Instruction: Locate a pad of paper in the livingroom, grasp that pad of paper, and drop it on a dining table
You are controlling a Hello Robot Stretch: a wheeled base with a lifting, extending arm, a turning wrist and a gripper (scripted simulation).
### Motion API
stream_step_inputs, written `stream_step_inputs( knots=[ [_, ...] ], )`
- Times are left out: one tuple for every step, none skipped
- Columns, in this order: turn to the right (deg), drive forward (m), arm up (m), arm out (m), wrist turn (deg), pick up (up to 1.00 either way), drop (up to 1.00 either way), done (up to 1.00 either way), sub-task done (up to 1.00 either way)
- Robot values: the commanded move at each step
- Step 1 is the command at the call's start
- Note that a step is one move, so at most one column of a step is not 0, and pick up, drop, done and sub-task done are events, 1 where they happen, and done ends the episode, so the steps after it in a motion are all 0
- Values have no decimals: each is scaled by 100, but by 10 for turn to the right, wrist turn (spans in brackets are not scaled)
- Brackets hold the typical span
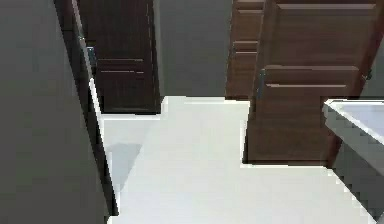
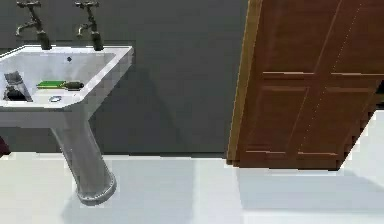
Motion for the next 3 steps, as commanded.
stream_step_inputs(
  knots=[
    [0,100,0,0,0,0,0,0,0],
    [60,0,0,0,0,0,0,0,0],
    [0,50,0,0,0,0,0,0,0]
  ],
)
